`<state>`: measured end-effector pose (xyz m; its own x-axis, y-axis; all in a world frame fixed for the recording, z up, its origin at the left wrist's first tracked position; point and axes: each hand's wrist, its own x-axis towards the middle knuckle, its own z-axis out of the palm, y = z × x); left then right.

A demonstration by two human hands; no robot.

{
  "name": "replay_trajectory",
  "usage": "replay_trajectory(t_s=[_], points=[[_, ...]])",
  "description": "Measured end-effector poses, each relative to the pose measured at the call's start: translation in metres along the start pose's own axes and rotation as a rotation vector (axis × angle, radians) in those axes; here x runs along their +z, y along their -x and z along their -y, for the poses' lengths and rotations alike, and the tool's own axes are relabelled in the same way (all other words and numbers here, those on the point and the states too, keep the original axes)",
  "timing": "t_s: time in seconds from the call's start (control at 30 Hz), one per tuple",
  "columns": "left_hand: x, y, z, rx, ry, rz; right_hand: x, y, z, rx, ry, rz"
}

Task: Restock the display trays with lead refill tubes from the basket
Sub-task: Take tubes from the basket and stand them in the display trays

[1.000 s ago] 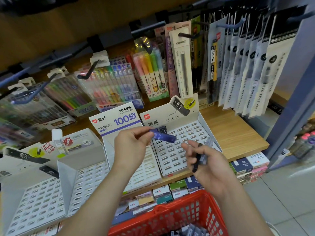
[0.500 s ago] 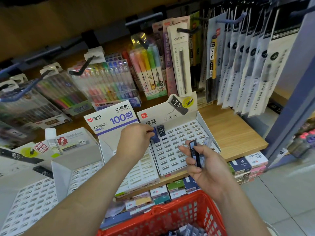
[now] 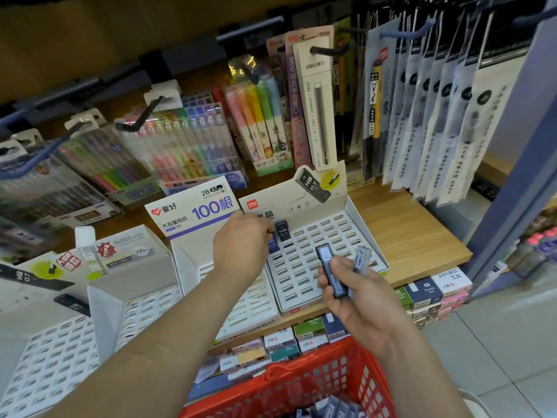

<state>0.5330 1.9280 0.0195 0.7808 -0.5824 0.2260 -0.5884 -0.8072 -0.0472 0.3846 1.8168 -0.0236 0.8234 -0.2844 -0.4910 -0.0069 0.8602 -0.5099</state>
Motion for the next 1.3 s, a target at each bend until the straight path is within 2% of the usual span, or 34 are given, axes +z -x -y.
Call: replay_trajectory(t_s=[0.07,0.1,0.17,0.23,0.3,0.43,0.53,0.63,0.73,0.87,0.93,1.03,1.17,1.3], points=[[-0.001,0.001,-0.001,0.013,0.012,0.008,0.002,0.001,-0.001,-0.011,0.027,0.003],[-0.004,0.004,-0.003,0.011,0.101,0.015,0.003,0.002,-0.001,-0.013,0.044,0.005],[-0.012,0.014,-0.011,-0.043,0.514,0.111,0.005,0.002,-0.001,-0.006,0.085,0.021],[-0.023,0.032,-0.018,-0.097,1.045,0.339,0.007,0.003,0.000,0.015,0.126,0.067],[-0.027,0.046,-0.022,-0.132,1.257,0.441,0.008,0.004,0.002,0.052,0.166,0.110],[-0.026,0.058,-0.024,-0.346,1.380,0.244,0.009,0.006,-0.001,0.114,0.238,0.196],[-0.026,0.058,-0.021,-0.497,1.395,0.116,0.011,0.006,-0.002,0.069,0.311,0.239],[-0.030,0.057,-0.017,-0.523,1.444,0.144,0.014,0.008,0.000,0.013,0.391,0.253],[-0.036,0.055,-0.014,-0.468,1.360,0.192,0.015,0.008,0.001,-0.009,0.546,0.183],[-0.036,0.034,-0.003,-0.416,1.000,0.010,0.009,0.002,0.000,-0.014,0.661,0.007],[-0.035,0.020,0.000,-0.350,0.837,-0.079,0.005,-0.002,-0.002,-0.086,0.675,-0.057],[-0.026,0.008,-0.002,-0.261,0.717,-0.104,-0.002,-0.006,-0.005,-0.213,0.726,-0.101],[-0.011,0.003,-0.007,-0.146,0.561,-0.095,-0.005,-0.005,-0.007,-0.259,0.672,-0.090],[-0.002,0.003,-0.008,-0.056,0.444,-0.103,-0.005,-0.006,-0.005,-0.211,0.589,-0.111]])
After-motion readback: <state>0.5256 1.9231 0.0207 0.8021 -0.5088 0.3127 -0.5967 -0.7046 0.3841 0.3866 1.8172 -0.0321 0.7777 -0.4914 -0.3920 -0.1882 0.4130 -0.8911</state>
